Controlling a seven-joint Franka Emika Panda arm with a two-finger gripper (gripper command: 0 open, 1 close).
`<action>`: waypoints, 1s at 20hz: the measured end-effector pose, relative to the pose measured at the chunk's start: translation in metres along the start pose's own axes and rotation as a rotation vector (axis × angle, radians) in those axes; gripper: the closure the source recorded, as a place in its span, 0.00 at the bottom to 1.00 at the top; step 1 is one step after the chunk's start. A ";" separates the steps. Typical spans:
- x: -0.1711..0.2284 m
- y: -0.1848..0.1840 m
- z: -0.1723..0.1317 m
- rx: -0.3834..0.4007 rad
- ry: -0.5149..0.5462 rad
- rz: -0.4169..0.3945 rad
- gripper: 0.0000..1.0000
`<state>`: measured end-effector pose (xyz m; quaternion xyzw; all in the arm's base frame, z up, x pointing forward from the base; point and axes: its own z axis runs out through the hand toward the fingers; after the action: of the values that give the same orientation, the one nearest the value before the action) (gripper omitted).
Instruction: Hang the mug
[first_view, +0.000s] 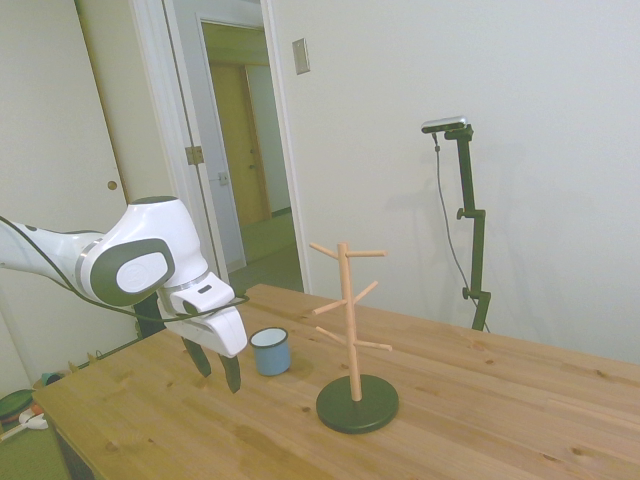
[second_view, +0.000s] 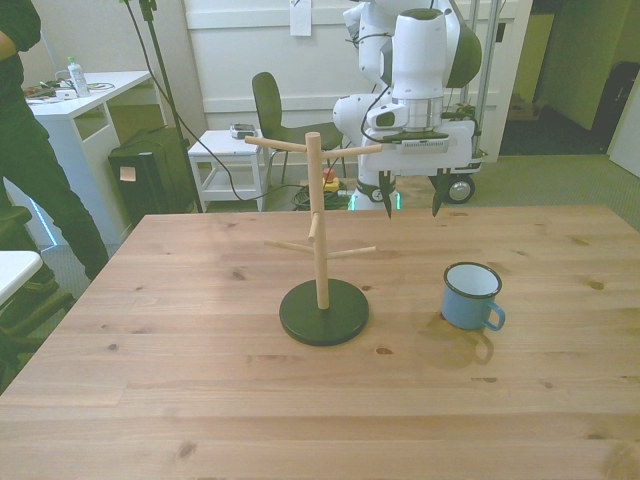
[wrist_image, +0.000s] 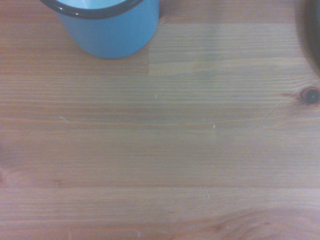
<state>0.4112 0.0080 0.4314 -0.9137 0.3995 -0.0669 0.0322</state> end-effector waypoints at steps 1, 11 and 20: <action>0.000 0.000 0.000 0.000 0.000 0.000 0.00; 0.007 -0.011 -0.023 0.042 0.036 -0.043 0.00; 0.022 -0.065 -0.065 0.060 0.102 -0.161 0.00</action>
<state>0.4639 0.0359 0.5051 -0.9368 0.3239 -0.1275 0.0339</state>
